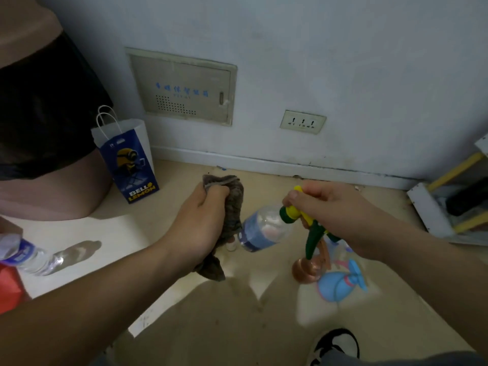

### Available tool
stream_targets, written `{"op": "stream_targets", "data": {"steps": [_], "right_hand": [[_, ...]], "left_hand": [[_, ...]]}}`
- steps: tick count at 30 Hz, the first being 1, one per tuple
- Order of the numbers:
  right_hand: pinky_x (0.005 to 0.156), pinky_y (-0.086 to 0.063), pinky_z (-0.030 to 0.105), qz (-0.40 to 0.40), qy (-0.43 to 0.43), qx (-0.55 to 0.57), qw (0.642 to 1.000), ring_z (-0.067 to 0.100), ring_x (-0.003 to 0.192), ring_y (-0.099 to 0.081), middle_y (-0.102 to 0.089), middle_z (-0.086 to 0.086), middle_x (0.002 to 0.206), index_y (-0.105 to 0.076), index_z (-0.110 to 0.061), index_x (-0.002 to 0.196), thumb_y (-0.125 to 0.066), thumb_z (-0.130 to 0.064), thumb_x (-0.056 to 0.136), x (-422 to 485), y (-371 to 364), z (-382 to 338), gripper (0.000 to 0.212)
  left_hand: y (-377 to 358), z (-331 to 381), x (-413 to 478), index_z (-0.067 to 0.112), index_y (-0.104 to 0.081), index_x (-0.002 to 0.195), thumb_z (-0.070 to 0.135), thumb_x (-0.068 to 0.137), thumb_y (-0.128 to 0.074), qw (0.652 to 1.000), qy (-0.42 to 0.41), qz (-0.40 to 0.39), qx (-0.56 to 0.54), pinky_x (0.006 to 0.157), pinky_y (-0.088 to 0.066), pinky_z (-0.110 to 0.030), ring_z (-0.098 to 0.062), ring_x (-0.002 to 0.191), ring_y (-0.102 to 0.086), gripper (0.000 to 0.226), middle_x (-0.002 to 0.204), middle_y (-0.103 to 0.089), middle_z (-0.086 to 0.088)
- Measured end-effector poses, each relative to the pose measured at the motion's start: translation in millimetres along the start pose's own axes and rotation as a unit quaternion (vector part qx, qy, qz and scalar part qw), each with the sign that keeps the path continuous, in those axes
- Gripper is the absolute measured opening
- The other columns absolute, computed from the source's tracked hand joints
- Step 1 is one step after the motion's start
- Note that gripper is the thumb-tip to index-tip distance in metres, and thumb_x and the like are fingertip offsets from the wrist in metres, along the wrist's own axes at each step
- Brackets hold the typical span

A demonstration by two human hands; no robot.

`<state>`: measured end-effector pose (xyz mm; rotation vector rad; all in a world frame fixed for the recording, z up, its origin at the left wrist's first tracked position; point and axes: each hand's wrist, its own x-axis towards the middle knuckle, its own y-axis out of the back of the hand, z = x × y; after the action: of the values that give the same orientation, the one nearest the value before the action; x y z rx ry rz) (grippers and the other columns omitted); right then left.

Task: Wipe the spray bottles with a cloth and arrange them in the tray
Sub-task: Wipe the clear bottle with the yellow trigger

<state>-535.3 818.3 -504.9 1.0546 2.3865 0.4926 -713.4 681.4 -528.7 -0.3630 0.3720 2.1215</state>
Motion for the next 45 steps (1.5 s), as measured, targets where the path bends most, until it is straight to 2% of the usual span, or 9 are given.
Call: {"op": "stream_targets", "data": {"steps": [6,10,14,19,23,34,36,41,45], "right_hand": [[0.065,-0.042,0.044,-0.005,-0.020,0.078,0.997,0.029,0.066,-0.055,-0.063,0.009,0.063,-0.063,-0.009,0.092,-0.061,-0.040,0.100,-0.1,-9.5,0.8,0.032],[0.066,-0.042,0.045,0.004,-0.020,0.093,0.995,0.029,0.069,-0.056,-0.064,0.016,0.073,-0.058,-0.006,0.098,-0.062,-0.033,0.099,-1.5,-19.3,-4.7,0.028],[0.063,-0.049,0.044,0.013,-0.003,0.090,0.996,0.027,0.069,-0.059,-0.067,0.019,0.076,-0.057,-0.006,0.105,-0.059,-0.035,0.101,-3.5,-24.5,-12.9,0.030],[0.057,-0.045,0.039,0.024,0.009,0.058,0.998,0.018,0.058,-0.058,-0.067,0.010,0.067,-0.055,-0.011,0.100,-0.052,-0.038,0.104,-6.4,-24.7,-19.0,0.028],[0.062,-0.043,0.044,0.030,-0.001,0.057,0.998,0.028,0.063,-0.057,-0.065,0.009,0.065,-0.057,-0.011,0.102,-0.050,-0.036,0.105,-6.6,-16.6,-18.2,0.027],[0.058,-0.044,0.044,-0.009,0.018,0.033,0.999,0.027,0.057,-0.053,-0.062,0.005,0.058,-0.061,-0.010,0.096,-0.051,-0.031,0.104,-14.7,-26.6,-16.5,0.024],[0.057,-0.044,0.041,-0.002,0.019,0.026,0.999,0.025,0.057,-0.053,-0.063,0.002,0.057,-0.062,-0.013,0.096,-0.051,-0.030,0.104,-17.3,-23.9,-20.0,0.022],[0.055,-0.046,0.033,0.022,0.020,0.038,0.999,0.021,0.057,-0.055,-0.063,0.004,0.059,-0.062,-0.012,0.097,-0.050,-0.029,0.105,-16.7,-12.8,-16.1,0.023],[0.054,-0.043,0.033,0.014,0.008,0.037,0.999,0.021,0.056,-0.053,-0.062,0.002,0.057,-0.061,-0.013,0.095,-0.050,-0.030,0.105,-14.9,-20.4,-10.9,0.023]], "left_hand": [[-5.6,-3.8,-5.4,0.038,-0.059,0.111,0.048,0.099,-0.036,0.981,-0.177,-0.040,0.074,0.075,-0.059,-0.044,-0.019,0.093,-0.065,0.028,0.097,-0.066,0.005],[-19.0,-10.7,-17.7,0.025,-0.056,0.129,0.034,0.103,-0.040,0.875,-0.392,-0.095,0.270,0.091,-0.046,-0.040,-0.017,0.107,-0.054,0.032,0.118,-0.059,0.008],[-13.6,-33.0,-3.7,0.030,-0.034,0.156,0.041,0.104,-0.038,0.820,-0.415,-0.033,0.392,0.097,-0.037,-0.045,-0.015,0.129,-0.048,0.053,0.149,-0.045,0.013],[6.4,-56.5,38.9,0.031,-0.056,0.129,0.043,0.105,-0.030,0.879,-0.365,0.032,0.305,0.097,-0.044,-0.047,-0.018,0.112,-0.055,0.037,0.120,-0.062,0.009],[11.9,-68.2,66.1,0.033,-0.063,0.112,0.058,0.100,-0.033,0.988,-0.106,0.022,0.111,0.093,-0.056,-0.055,-0.028,0.102,-0.064,0.041,0.114,-0.062,-0.008],[-23.0,-47.2,14.7,0.033,-0.058,0.129,0.048,0.103,-0.027,0.865,-0.379,0.052,0.325,0.086,-0.034,-0.036,-0.017,0.103,-0.042,0.044,0.116,-0.048,0.007],[-6.9,-63.9,39.1,0.028,-0.062,0.120,0.045,0.107,-0.026,0.888,-0.363,0.058,0.277,0.090,-0.040,-0.037,-0.019,0.102,-0.049,0.042,0.110,-0.055,0.004],[-3.1,-73.8,47.0,0.030,-0.055,0.130,0.039,0.112,-0.029,0.999,-0.031,0.015,-0.016,0.074,-0.058,-0.031,-0.021,0.105,-0.064,0.033,0.121,-0.066,-0.004],[-24.1,-52.2,19.6,0.026,-0.064,0.119,0.034,0.109,-0.033,0.945,-0.302,0.020,0.127,0.093,-0.051,-0.032,-0.011,0.107,-0.061,0.034,0.112,-0.065,0.008]]}}
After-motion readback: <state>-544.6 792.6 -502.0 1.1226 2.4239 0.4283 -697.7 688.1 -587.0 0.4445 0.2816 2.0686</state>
